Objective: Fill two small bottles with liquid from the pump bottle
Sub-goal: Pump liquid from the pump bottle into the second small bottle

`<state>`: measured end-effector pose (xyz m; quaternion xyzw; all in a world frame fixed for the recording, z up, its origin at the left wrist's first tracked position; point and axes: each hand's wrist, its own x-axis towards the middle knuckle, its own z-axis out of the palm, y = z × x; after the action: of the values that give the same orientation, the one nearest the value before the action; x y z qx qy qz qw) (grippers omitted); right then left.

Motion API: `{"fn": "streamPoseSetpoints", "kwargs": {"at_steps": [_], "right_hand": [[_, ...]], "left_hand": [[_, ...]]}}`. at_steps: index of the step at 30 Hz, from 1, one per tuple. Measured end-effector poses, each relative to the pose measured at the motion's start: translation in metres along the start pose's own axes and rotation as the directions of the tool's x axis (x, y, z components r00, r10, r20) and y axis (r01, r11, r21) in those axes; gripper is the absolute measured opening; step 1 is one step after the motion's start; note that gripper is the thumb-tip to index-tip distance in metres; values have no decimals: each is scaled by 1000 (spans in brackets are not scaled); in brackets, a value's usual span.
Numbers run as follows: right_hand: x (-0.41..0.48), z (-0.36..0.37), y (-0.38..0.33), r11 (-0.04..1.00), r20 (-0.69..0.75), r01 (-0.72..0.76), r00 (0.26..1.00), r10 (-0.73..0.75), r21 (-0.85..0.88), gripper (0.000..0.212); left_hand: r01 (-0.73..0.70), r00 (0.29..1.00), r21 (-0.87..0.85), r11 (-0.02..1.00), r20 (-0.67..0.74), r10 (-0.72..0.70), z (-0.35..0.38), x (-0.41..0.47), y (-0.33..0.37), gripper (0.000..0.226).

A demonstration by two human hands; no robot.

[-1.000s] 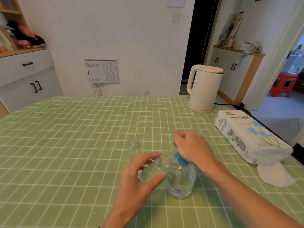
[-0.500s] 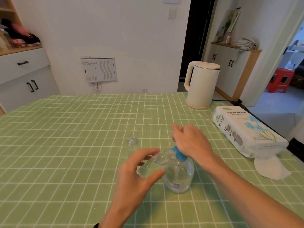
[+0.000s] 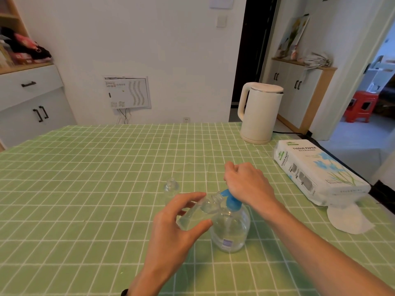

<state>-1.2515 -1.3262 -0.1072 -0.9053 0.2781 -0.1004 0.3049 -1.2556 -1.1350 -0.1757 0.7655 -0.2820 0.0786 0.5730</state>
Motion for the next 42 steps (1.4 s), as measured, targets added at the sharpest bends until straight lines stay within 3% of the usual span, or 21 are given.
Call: {"fn": "streamPoseSetpoints", "kwargs": {"at_steps": [9,18,31,42], "right_hand": [[-1,9,5,1000,14,-13,1000,13,-12,32],[-4,-2,-2,999,-59,26,998,-28,-43,48],[-5,7,2,1000,-41,-4,999,4,-4,38],[0,2,3,993,-19,114,993,-113,42,47]], "left_hand": [[16,1000,15,1000,2,-17,3,-1,-3,51],[13,1000,2,1000,-7,-13,0,-1,-2,50],[10,1000,5,1000,-10,-10,3,-3,-2,53],[9,1000,0,1000,-16,-9,-2,-3,1,52]]}}
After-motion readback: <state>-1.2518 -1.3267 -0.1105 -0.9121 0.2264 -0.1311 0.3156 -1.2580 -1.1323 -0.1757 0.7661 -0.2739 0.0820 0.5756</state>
